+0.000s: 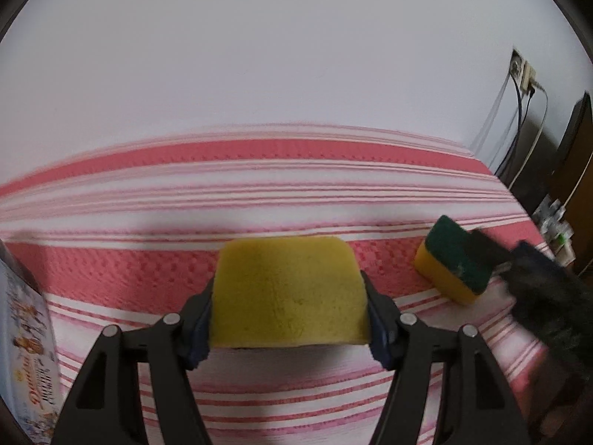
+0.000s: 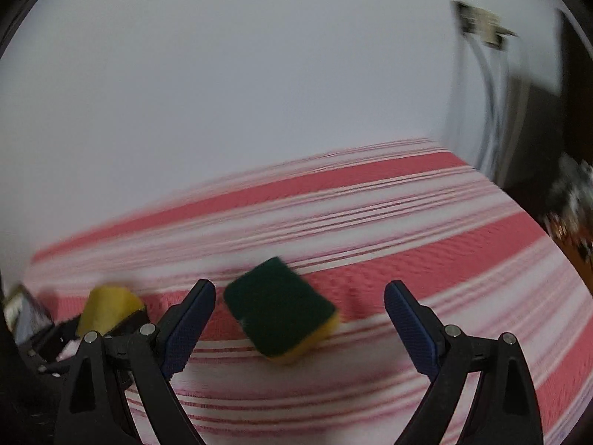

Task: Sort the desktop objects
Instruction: 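Grasp a yellow sponge with the left gripper while the right grasps the green-sided sponge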

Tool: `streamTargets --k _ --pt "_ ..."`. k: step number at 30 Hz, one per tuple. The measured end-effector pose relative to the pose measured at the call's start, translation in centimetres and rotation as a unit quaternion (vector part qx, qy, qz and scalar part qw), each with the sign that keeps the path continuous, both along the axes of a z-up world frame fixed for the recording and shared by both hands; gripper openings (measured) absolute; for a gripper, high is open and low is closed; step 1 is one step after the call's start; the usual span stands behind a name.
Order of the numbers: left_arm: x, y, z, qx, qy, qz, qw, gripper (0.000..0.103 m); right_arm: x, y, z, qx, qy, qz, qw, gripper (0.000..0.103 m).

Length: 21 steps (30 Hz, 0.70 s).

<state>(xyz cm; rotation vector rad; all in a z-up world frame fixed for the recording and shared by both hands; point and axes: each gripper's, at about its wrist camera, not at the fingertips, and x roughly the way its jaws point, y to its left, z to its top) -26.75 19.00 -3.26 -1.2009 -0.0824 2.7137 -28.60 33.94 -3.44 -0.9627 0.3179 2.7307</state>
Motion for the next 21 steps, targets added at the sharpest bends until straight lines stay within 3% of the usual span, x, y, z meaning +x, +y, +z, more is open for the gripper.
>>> streamTargets --k 4,6,12,14,18,21 --pt "-0.1 -0.8 0.1 0.002 0.001 0.011 0.9999 0.067 -2.1 -1.3 -1.1 0.036 -0.043 0.016 0.998 0.094" --pt "-0.4 -0.5 0.2 0.002 0.003 0.019 0.9998 0.067 -2.6 -1.5 -1.5 0.034 -0.058 0.025 0.997 0.077" --pt "-0.7 -0.3 0.0 0.005 0.001 0.02 0.9998 0.067 -2.5 -1.8 -1.5 0.039 -0.074 0.029 0.996 0.071" --pt "-0.2 -0.5 0.3 0.006 0.01 0.016 0.9998 0.067 -1.3 -1.5 -0.7 0.047 -0.054 0.003 0.997 0.071" --pt "1.1 -0.6 1.2 0.008 0.04 0.005 0.9992 0.067 3.8 -0.6 1.7 0.008 0.071 -0.037 0.997 0.071" --pt "1.5 0.3 1.4 -0.013 0.059 0.004 0.9982 0.067 6.1 -0.9 2.1 0.003 0.094 -0.076 0.993 0.072"
